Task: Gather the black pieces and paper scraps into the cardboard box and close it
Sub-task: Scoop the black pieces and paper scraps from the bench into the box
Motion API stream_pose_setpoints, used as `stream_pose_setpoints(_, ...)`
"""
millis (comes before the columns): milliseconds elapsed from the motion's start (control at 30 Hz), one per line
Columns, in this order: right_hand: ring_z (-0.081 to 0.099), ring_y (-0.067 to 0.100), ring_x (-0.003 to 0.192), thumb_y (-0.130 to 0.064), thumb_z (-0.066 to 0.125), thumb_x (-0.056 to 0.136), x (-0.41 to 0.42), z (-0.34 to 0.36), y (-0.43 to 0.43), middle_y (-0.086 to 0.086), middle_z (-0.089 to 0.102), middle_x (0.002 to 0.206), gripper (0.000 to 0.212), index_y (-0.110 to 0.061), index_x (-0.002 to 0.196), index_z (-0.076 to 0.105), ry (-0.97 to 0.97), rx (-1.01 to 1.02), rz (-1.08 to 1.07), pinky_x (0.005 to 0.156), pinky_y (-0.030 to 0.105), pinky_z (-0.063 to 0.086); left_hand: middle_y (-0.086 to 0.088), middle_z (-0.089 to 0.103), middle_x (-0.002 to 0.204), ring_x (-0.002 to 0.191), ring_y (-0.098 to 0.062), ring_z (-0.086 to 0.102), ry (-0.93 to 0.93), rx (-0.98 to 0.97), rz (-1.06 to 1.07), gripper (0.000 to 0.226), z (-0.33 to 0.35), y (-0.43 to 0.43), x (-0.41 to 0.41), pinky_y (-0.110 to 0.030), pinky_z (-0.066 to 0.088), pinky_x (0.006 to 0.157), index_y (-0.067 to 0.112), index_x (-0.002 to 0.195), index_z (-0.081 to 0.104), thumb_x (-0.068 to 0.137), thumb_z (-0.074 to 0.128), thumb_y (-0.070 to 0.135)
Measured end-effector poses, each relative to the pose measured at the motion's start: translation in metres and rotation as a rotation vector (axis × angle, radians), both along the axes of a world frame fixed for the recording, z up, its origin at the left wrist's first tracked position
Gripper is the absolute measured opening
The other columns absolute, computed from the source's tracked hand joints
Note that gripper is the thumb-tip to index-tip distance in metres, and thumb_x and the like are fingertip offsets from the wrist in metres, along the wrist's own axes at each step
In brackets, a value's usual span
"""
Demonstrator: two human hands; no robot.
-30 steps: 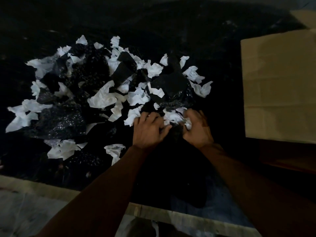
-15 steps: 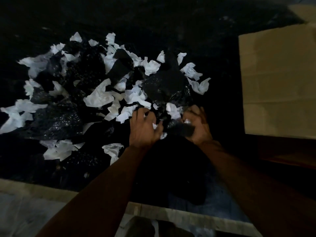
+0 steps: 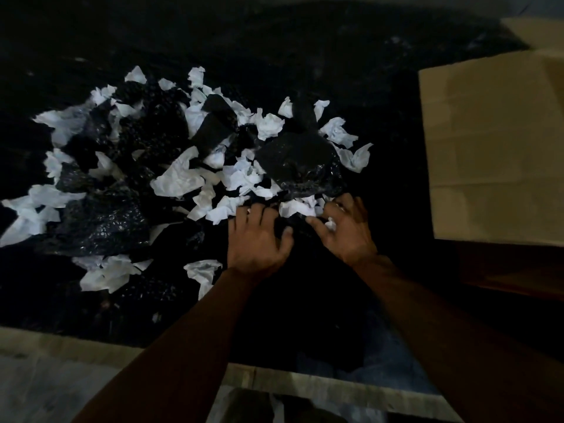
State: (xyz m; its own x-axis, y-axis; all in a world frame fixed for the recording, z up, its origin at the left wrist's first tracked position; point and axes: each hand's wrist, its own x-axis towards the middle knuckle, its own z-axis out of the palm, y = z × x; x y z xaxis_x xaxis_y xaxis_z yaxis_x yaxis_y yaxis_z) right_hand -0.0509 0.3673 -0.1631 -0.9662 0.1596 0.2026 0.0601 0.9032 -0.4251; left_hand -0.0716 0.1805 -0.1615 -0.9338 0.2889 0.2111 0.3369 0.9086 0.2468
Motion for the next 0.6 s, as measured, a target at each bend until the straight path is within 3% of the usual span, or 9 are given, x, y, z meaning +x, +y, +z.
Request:
stream_pose_setpoints(100, 0.051, 0.035, 0.094, -0.046, 0.054, 0.083, 0.0, 0.005, 0.001, 0.011, 0.056, 0.099, 0.033, -0.016, 0.097, 0.06, -0.051, -0.055, -0.003, 0.082, 0.042, 0.046, -0.006, 0.055, 0.109, 0.103, -0.03, 0.047, -0.02, 0.005, 0.003, 0.051, -0.003, -0.002, 0.002, -0.04, 0.038, 0.082, 0.019, 0.099, 0.057, 0.08, 0.05, 0.066)
stream_pose_setpoints(200, 0.051, 0.036, 0.101, -0.033, 0.059, 0.085, -0.004, 0.01, -0.003, 0.009, 0.059, 0.109, 0.039, -0.029, 0.124, 0.053, -0.109, -0.115, 0.003, 0.091, 0.044, 0.045, -0.01, 0.056, 0.109, 0.097, -0.032, 0.05, 0.001, 0.066, -0.059, 0.036, -0.006, -0.004, -0.004, -0.042, 0.042, 0.078, 0.016, 0.091, 0.059, 0.085, 0.053, 0.051)
stream_pose_setpoints(300, 0.054, 0.036, 0.096, -0.031, 0.058, 0.081, -0.005, 0.009, -0.006, 0.009, 0.062, 0.101, 0.028, -0.025, 0.104, 0.071, -0.082, -0.07, -0.036, 0.085, 0.046, 0.05, -0.013, 0.06, 0.095, 0.08, -0.034, 0.053, 0.03, 0.173, -0.142, 0.019, -0.004, -0.011, -0.011, -0.038, 0.046, 0.067, 0.007, 0.078, 0.059, 0.081, 0.053, 0.025)
stream_pose_setpoints(400, 0.054, 0.034, 0.092, -0.039, 0.065, 0.08, 0.0, 0.009, -0.008, 0.009, 0.06, 0.095, 0.023, -0.017, 0.084, 0.066, -0.131, 0.019, -0.099, 0.078, 0.04, 0.048, -0.009, 0.056, 0.075, 0.071, -0.028, 0.052, -0.087, 0.264, -0.095, 0.012, 0.013, -0.015, -0.016, -0.034, 0.042, 0.063, 0.01, 0.076, 0.049, 0.073, 0.061, 0.008)
stream_pose_setpoints(467, 0.055, 0.033, 0.093, -0.045, 0.067, 0.081, 0.005, 0.013, -0.012, 0.01, 0.061, 0.095, 0.03, -0.015, 0.08, 0.062, -0.195, 0.047, -0.131, 0.076, 0.037, 0.044, -0.007, 0.058, 0.075, 0.072, -0.027, 0.054, -0.158, 0.323, -0.053, 0.014, 0.023, -0.017, -0.018, -0.035, 0.042, 0.064, 0.013, 0.088, 0.051, 0.077, 0.058, 0.009)
stream_pose_setpoints(567, 0.06, 0.032, 0.087, -0.035, 0.071, 0.083, 0.012, 0.026, -0.016, 0.01, 0.06, 0.083, 0.027, -0.018, 0.075, 0.052, -0.211, -0.156, -0.175, 0.07, 0.032, 0.042, -0.003, 0.066, 0.078, 0.076, -0.026, 0.062, -0.142, 0.362, -0.02, 0.01, 0.03, -0.026, -0.018, -0.033, 0.046, 0.069, 0.017, 0.093, 0.061, 0.088, 0.057, 0.024)
stream_pose_setpoints(600, 0.061, 0.029, 0.085, -0.033, 0.072, 0.082, 0.014, 0.032, -0.016, 0.007, 0.059, 0.081, 0.026, -0.019, 0.077, 0.051, -0.208, -0.229, -0.187, 0.068, 0.029, 0.041, -0.001, 0.069, 0.079, 0.076, -0.024, 0.064, -0.132, 0.371, -0.018, 0.018, 0.034, -0.029, -0.018, -0.032, 0.048, 0.069, 0.018, 0.09, 0.064, 0.09, 0.057, 0.034)
